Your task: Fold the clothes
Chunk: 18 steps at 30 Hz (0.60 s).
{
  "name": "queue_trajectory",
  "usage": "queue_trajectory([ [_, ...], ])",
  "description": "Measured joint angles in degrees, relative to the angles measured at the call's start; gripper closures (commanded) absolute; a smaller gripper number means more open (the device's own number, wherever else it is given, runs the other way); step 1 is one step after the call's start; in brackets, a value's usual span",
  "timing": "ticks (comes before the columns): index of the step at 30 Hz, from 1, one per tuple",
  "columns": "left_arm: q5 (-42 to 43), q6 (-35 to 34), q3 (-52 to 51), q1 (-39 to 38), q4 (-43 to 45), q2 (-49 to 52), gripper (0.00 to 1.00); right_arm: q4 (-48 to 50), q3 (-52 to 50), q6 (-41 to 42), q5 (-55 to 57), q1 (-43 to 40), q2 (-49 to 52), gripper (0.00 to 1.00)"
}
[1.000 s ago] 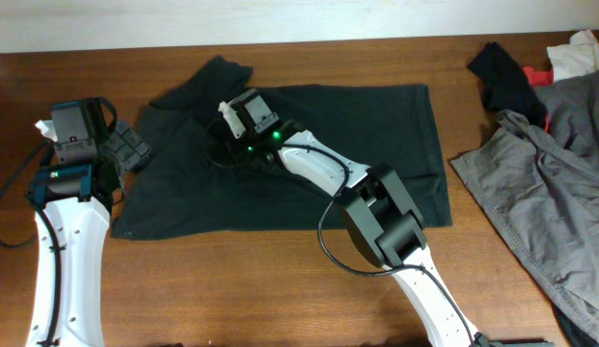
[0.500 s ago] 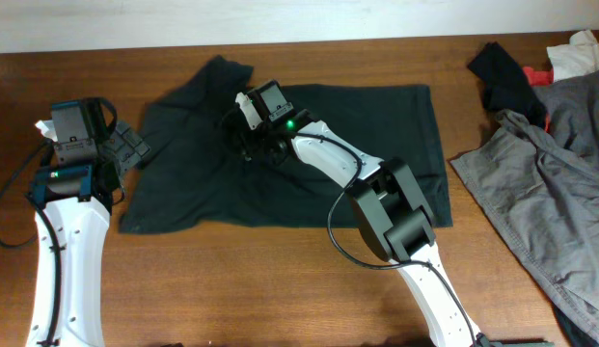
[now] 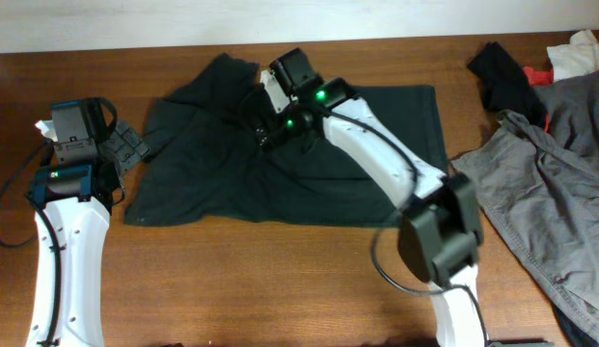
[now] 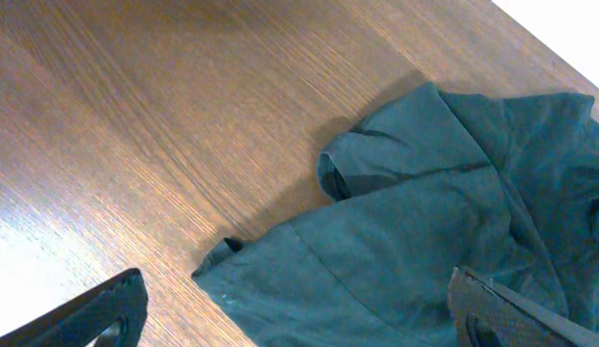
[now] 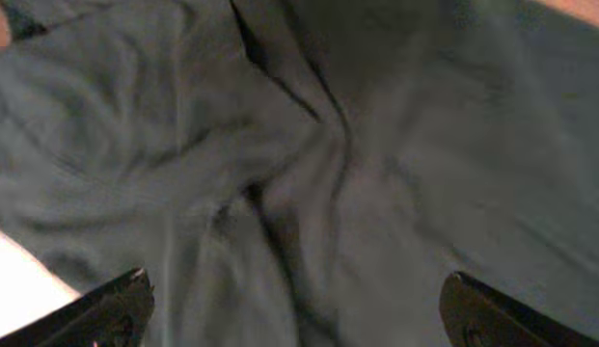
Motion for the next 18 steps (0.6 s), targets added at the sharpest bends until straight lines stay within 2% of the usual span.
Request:
queue_trajectory([
  [6, 0.0, 0.0, 0.0, 0.0, 0.0, 0.0, 0.01, -13.2, 0.6, -0.1, 7.5, -0.9, -5.2, 0.01],
  [10, 0.0, 0.0, 0.0, 0.0, 1.4, 0.0, 0.01, -20.8, 0.6, -0.1, 11.6, -4.4, -5.4, 0.01],
  [18, 0.1, 0.0, 0.0, 0.0, 6.4, 0.0, 0.01, -25.9, 0.5, 2.1, 14.8, -14.1, -5.4, 0.01],
])
